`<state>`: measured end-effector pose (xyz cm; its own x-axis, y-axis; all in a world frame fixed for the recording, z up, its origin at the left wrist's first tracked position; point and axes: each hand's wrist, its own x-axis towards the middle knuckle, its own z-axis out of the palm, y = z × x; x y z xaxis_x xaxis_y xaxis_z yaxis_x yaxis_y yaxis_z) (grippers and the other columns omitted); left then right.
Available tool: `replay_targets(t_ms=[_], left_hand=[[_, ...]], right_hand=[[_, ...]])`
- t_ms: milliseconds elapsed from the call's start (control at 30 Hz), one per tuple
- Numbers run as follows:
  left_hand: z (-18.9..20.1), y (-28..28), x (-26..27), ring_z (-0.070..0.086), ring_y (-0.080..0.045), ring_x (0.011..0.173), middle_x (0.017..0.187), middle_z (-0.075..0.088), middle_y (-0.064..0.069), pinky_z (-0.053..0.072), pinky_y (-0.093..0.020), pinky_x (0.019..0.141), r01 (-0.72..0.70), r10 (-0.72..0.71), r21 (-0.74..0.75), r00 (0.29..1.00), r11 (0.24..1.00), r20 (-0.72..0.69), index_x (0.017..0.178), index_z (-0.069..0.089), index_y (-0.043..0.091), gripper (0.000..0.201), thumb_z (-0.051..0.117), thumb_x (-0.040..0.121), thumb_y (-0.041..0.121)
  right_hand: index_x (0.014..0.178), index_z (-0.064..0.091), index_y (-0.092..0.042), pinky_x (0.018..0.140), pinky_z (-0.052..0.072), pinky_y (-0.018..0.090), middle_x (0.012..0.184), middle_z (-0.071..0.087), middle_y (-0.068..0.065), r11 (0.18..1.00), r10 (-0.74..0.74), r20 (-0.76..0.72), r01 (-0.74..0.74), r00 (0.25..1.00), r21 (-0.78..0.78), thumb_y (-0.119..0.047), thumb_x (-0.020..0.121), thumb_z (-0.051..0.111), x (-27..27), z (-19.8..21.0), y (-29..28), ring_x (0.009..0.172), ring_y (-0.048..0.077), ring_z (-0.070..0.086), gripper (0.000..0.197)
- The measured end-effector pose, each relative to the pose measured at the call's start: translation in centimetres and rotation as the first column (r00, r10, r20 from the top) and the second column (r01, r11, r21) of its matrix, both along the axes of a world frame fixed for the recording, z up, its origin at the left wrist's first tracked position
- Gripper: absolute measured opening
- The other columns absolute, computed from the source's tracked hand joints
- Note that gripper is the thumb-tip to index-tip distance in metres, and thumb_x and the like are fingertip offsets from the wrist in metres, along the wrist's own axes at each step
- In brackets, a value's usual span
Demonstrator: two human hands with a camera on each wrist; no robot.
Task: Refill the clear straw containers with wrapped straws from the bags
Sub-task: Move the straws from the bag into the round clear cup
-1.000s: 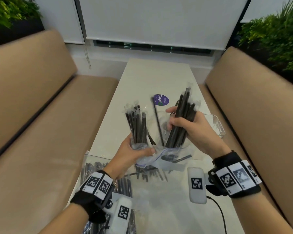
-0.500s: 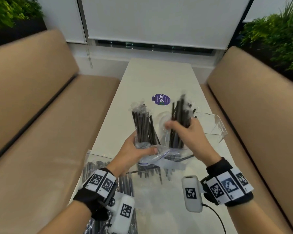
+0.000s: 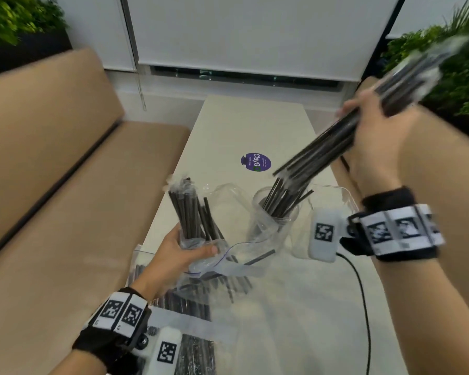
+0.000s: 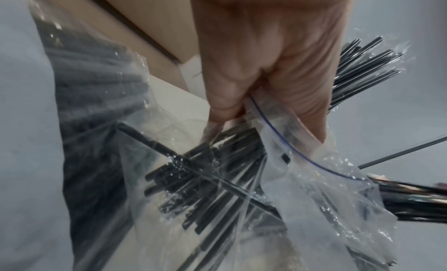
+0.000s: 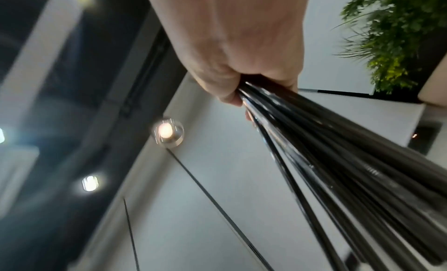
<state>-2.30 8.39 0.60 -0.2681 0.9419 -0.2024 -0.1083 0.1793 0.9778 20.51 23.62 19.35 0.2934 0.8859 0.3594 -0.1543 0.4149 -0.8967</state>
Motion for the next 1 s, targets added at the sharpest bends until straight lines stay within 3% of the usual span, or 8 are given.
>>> replay_targets(t_ms=[67, 233, 400, 567, 733, 833, 933, 1000], left_hand=[[-0.2, -0.1, -0.5, 0.072, -0.018, 0.1, 0.117, 0.07, -0.005, 0.06, -0.033, 0.084, -0.017, 0.017, -0.015, 1.0, 1.0, -0.023, 0.119, 0.057, 0.017, 0.1, 0.097, 0.032, 0.046], [-0.1, -0.7, -0.7, 0.072, -0.024, 0.1, 0.115, 0.07, -0.012, 0.058, -0.038, 0.087, -0.011, 0.011, -0.029, 0.999, 1.0, -0.033, 0.125, 0.051, 0.008, 0.092, 0.094, 0.047, 0.032], [-0.2, -0.7, -0.8, 0.07, -0.027, 0.105, 0.12, 0.068, -0.012, 0.058, -0.042, 0.091, -0.028, 0.027, -0.027, 0.999, 0.999, -0.044, 0.129, 0.05, 0.01, 0.105, 0.094, 0.039, 0.043], [0.2, -0.6, -0.5, 0.072, -0.022, 0.098, 0.114, 0.07, -0.011, 0.061, -0.031, 0.079, -0.027, 0.027, -0.026, 1.0, 0.999, -0.015, 0.12, 0.054, 0.013, 0.093, 0.096, 0.04, 0.034], [0.8, -0.5, -0.1, 0.075, -0.019, 0.091, 0.105, 0.073, -0.008, 0.06, -0.026, 0.07, -0.044, 0.043, -0.022, 0.999, 0.999, -0.009, 0.108, 0.058, 0.02, 0.078, 0.092, 0.039, 0.033], [1.0, -0.4, 0.1, 0.074, -0.019, 0.087, 0.102, 0.073, -0.007, 0.059, -0.024, 0.067, -0.037, 0.037, -0.023, 0.999, 0.999, -0.022, 0.102, 0.057, 0.022, 0.06, 0.094, 0.054, 0.017], [1.2, -0.2, 0.4, 0.074, -0.01, 0.078, 0.094, 0.071, -0.002, 0.057, -0.017, 0.058, -0.037, 0.037, -0.018, 0.999, 0.999, -0.032, 0.096, 0.056, 0.023, 0.046, 0.084, 0.066, 0.004], [1.3, -0.1, 0.7, 0.072, -0.002, 0.066, 0.089, 0.07, 0.001, 0.054, -0.013, 0.054, -0.029, 0.028, -0.015, 0.999, 0.999, -0.036, 0.093, 0.054, 0.023, 0.043, 0.082, 0.07, -0.001]], right_hand=[[0.103, 0.062, 0.003, 0.079, 0.059, 0.042, 0.062, 0.069, -0.011, 0.993, -0.09, 0.201, 0.103, 0.975, -0.055, -0.016, 0.082, 0.063, -1.5, -3.1, 1.0, 0.061, 0.0, 0.065, 0.029], [0.108, 0.055, 0.0, 0.059, 0.041, 0.007, 0.077, 0.061, -0.005, 0.986, -0.115, 0.375, 0.153, 0.92, -0.072, -0.012, 0.091, 0.059, -4.1, -9.2, 0.5, 0.064, -0.003, 0.053, 0.022], [0.116, 0.048, -0.006, 0.064, 0.039, 0.018, 0.076, 0.052, -0.015, 0.987, -0.092, 0.409, 0.138, 0.908, -0.083, -0.009, 0.09, 0.059, -4.5, -10.2, 0.3, 0.074, 0.019, 0.054, 0.028], [0.103, 0.05, -0.007, 0.072, 0.035, 0.024, 0.101, 0.052, 0.006, 0.994, 0.014, 0.573, 0.051, 0.819, -0.096, -0.017, 0.08, 0.072, -3.9, -9.5, 0.6, 0.093, 0.024, 0.051, 0.033], [0.136, 0.038, -0.012, 0.107, 0.037, 0.042, 0.134, 0.04, 0.011, 0.999, -0.038, 0.619, 0.05, 0.784, -0.002, -0.01, 0.076, 0.072, -2.7, -7.2, 1.0, 0.124, 0.026, 0.042, 0.069], [0.146, 0.036, -0.028, 0.114, 0.027, 0.053, 0.151, 0.033, 0.01, 0.999, 0.041, 0.805, -0.036, 0.592, -0.024, -0.033, 0.083, 0.068, -2.3, -6.6, 2.0, 0.137, 0.031, 0.035, 0.071], [0.146, 0.038, -0.038, 0.116, 0.016, 0.061, 0.16, 0.027, 0.005, 0.978, 0.193, 0.952, -0.129, 0.236, -0.166, -0.057, 0.089, 0.056, -2.7, -8.4, 3.1, 0.146, 0.028, 0.027, 0.062], [0.134, 0.055, -0.028, 0.11, 0.031, 0.048, 0.142, 0.051, 0.005, 0.964, 0.215, 0.966, -0.193, 0.147, -0.185, -0.049, 0.092, 0.058, -2.9, -10.0, 3.5, 0.135, 0.028, 0.045, 0.048]])
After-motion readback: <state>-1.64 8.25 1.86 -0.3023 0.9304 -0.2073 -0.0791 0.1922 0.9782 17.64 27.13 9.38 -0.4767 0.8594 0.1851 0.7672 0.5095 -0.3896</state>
